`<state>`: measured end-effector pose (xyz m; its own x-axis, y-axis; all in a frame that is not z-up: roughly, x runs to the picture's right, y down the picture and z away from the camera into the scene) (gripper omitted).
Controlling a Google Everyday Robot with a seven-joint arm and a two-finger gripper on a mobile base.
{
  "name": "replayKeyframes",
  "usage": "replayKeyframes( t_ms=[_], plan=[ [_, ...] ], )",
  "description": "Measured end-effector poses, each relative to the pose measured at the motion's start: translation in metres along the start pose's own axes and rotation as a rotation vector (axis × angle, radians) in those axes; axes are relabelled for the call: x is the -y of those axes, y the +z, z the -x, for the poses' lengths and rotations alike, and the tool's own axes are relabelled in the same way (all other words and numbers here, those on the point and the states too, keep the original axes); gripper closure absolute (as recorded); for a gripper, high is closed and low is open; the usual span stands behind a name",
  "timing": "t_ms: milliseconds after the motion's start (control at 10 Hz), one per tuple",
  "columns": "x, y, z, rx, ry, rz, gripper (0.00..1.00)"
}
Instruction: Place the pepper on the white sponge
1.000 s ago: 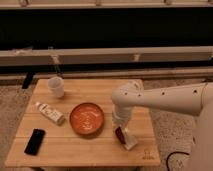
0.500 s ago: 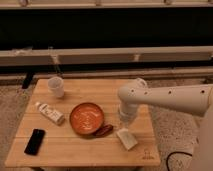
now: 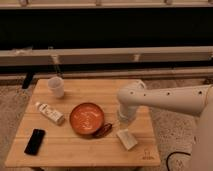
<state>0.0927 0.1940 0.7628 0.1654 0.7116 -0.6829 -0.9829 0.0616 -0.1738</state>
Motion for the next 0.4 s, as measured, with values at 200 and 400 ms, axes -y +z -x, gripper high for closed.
replayKeyframes(
  t_ms=[200,400],
  plan=[
    [-0.0008,-0.0041,-0.0019,-0.003,-0.007,-0.002,0.51],
    [-0.0035,0.0046,0.0003,0.002,-0.01,-0.003,0.7]
  ],
)
